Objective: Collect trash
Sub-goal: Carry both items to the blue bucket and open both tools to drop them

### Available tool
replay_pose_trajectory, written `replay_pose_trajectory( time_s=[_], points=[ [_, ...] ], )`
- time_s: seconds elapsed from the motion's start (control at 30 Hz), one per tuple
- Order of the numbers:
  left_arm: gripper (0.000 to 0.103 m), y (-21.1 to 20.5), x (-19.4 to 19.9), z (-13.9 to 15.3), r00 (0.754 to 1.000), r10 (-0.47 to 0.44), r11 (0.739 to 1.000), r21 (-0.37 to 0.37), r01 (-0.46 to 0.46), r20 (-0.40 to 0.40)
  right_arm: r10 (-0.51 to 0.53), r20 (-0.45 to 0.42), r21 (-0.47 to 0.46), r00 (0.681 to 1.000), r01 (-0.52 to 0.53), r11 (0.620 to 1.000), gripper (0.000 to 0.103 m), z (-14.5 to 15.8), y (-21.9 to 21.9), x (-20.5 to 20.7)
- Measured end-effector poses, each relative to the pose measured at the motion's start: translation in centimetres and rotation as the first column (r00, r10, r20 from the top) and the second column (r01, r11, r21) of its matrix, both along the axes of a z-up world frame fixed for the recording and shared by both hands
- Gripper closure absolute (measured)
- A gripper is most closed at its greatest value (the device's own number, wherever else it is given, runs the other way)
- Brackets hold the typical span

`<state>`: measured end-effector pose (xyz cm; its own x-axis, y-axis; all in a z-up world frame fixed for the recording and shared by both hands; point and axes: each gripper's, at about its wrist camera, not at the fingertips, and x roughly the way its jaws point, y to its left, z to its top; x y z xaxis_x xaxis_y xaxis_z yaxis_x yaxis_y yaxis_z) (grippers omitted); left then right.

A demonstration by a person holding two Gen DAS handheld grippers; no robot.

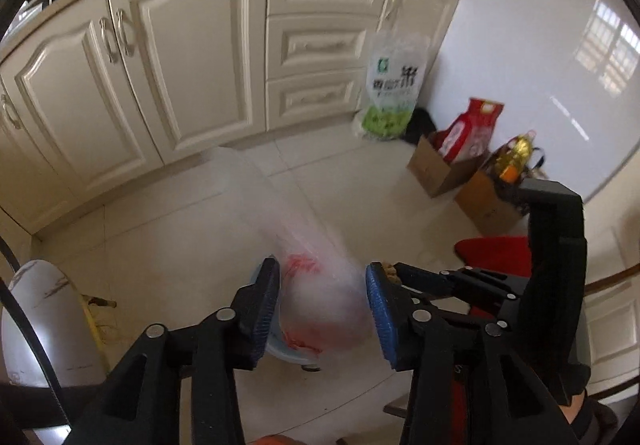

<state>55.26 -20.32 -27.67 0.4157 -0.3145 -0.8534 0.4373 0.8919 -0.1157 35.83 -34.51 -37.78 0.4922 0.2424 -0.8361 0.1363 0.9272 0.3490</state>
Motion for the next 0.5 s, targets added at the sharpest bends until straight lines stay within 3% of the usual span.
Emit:
replay_pose_trajectory(
  time_s=[0.03,0.2,0.3,0.37,0.4,0.43,0.5],
  points=[
    [0.043,-0.3,0.8,-0.5,1.0,0.003,1.0,0.012,-0.003,-0.014,-0.003,-0.01,0.005,1.0,0.003,1.0,0.076,-1.0,-0.3,0.0],
    [0.023,-1.5,4.6,-0.5,0.999,0.028,0.999,0.023,-0.028,-0.025,-0.02,-0.029,0.023,0.999,0.021,1.0,0.076,-3.8,-0.6,0.8],
    [0.023,-1.7,4.6,0.2,0.999,0.05,0.998,0.039,-0.051,0.006,-0.037,-0.017,0.022,0.999,0.038,0.999,0.073,-4.3,-0.3,1.5],
    [0.023,-1.9,3.5,1.1,0.998,0.06,0.997,0.038,-0.061,0.022,-0.051,-0.008,0.0,0.999,0.051,0.999,0.059,-4.0,-0.1,1.7],
    [0.023,-1.7,2.7,1.7,0.998,0.055,0.998,0.041,-0.057,0.031,-0.053,-0.002,-0.001,0.999,0.053,0.999,0.042,-3.8,-0.1,1.8],
    [0.023,-1.6,1.7,2.4,0.997,0.052,0.998,0.043,-0.054,0.048,-0.056,0.009,0.004,0.998,0.056,0.998,0.036,-3.2,0.0,1.7],
    [0.023,-0.9,-0.7,4.4,0.995,0.05,0.997,0.045,-0.054,0.09,-0.065,0.03,0.005,0.997,0.065,0.998,0.037,-1.6,0.0,1.2]
  ],
)
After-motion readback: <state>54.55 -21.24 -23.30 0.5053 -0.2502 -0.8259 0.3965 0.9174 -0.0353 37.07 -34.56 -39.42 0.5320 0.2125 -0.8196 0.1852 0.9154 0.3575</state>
